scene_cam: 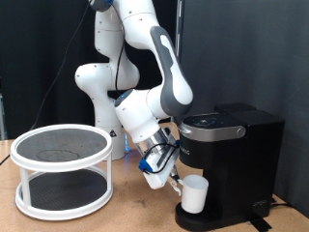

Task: Make a cup of coffee with the keurig machine

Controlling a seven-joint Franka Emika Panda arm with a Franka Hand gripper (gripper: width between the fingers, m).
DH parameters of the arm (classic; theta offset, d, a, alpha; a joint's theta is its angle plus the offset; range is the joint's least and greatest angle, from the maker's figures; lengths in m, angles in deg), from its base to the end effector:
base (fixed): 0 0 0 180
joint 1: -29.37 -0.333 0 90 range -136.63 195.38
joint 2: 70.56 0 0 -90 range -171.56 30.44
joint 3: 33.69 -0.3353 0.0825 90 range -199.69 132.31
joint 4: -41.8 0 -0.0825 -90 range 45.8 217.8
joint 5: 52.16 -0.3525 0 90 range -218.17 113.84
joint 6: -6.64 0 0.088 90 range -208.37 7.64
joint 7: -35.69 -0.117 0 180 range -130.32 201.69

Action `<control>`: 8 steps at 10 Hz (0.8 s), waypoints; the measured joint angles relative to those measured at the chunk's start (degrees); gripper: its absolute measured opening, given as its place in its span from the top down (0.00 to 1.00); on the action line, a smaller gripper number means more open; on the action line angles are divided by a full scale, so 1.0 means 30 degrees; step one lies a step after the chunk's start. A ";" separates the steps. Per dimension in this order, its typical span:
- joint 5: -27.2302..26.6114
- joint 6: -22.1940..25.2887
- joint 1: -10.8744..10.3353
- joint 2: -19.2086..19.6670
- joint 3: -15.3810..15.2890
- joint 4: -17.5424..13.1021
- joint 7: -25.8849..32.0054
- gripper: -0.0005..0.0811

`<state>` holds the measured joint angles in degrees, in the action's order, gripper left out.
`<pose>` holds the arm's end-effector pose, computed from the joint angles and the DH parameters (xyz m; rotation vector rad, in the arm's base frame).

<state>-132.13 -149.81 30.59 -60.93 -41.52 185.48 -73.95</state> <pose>0.4396 0.0184 0.2472 -0.0523 2.7375 0.6604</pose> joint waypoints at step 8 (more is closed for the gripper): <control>0.0467 0.1822 0.0869 0.0141 0.0281 0.0036 0.0650 0.12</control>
<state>-130.73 -144.35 33.20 -60.51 -40.68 185.59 -72.00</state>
